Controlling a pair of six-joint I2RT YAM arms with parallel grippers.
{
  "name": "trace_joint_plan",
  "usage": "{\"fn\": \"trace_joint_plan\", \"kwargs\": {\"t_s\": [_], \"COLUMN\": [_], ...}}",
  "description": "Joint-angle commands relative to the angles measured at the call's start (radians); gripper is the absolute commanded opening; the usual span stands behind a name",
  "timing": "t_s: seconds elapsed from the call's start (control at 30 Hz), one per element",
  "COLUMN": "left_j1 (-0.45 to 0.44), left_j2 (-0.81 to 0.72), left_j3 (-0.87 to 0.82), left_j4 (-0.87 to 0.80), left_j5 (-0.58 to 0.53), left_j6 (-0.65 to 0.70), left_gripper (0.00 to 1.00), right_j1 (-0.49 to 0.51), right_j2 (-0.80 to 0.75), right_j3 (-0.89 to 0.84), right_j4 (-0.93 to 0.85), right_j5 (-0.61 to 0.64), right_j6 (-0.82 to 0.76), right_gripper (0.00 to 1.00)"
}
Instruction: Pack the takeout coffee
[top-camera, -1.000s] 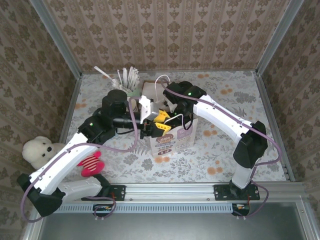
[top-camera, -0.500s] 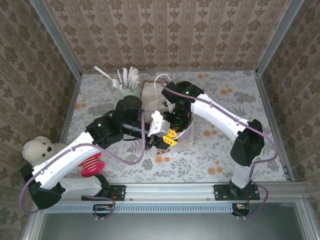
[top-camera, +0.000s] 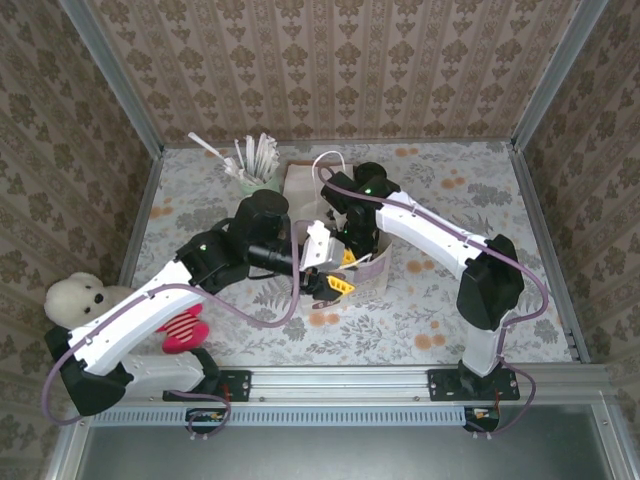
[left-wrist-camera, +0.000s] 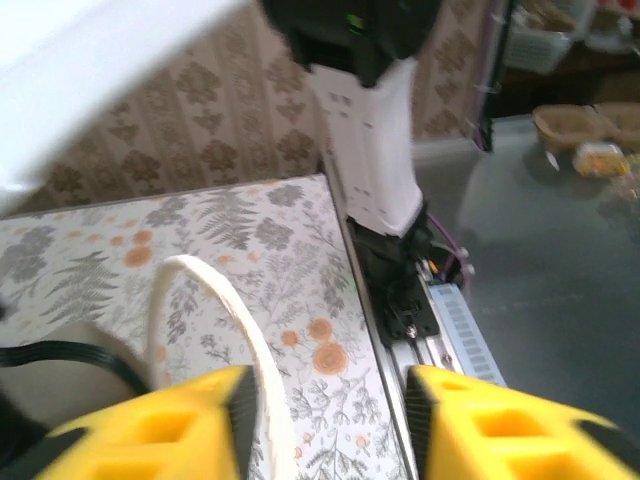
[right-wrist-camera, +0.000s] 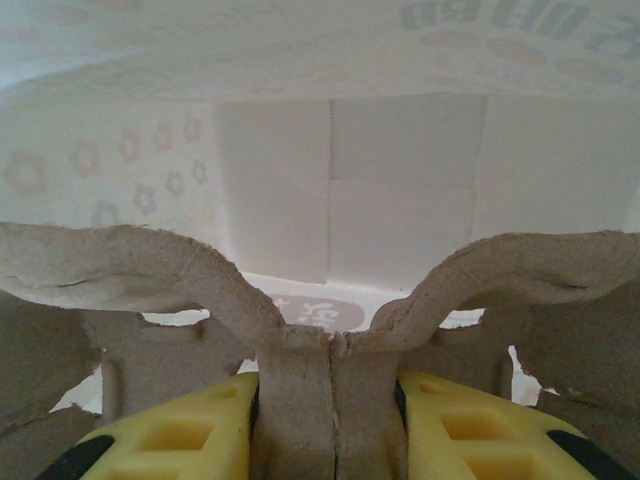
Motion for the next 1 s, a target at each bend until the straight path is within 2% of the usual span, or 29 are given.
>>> {"fn": "trace_joint_plan", "kwargs": {"t_s": [0.0,0.1,0.17,0.3,0.37,0.43,0.53,0.63,0.73,0.97], "left_j1": [0.063,0.135,0.184,0.290,0.327,0.341,0.341,0.336,0.333,0.312], "left_j2": [-0.094,-0.182,-0.221,-0.222,-0.187,-0.148,-0.108,-0.097,-0.089,-0.043], "left_j3": [-0.039,-0.126,-0.166,-0.145,-0.081,-0.022,0.026,0.020,0.013,0.029], "left_j4": [0.128,0.232,0.264,0.150,-0.002,-0.144,-0.259,-0.272,-0.290,-0.315], "left_j5": [-0.064,-0.178,-0.296,-0.507,-0.621,-0.684,-0.660,-0.600,-0.594,-0.535], "left_j6": [-0.132,-0.254,-0.339,-0.532,-0.631,-0.701,-0.772,-0.831,-0.871,-0.861], "left_gripper": [0.62,0.92,1.00,1.00,1.00,1.00,1.00,0.99,0.97,0.90], "right_j1": [0.011,0.012,0.015,0.021,0.028,0.034,0.042,0.046,0.049,0.054], "right_j2": [-0.045,-0.051,-0.050,-0.042,-0.039,-0.040,-0.041,-0.041,-0.044,-0.038], "right_j3": [-0.034,-0.051,-0.055,-0.056,-0.058,-0.060,-0.067,-0.075,-0.083,-0.089], "right_j4": [0.045,0.065,0.073,0.087,0.095,0.099,0.107,0.118,0.132,0.132], "right_j5": [0.053,0.058,0.061,0.084,0.106,0.137,0.167,0.187,0.196,0.207], "right_j6": [-0.023,-0.048,-0.063,-0.068,-0.072,-0.078,-0.079,-0.073,-0.068,-0.067], "right_gripper": [0.36,0.36,0.36,0.36,0.36,0.36,0.36,0.36,0.36,0.36]}}
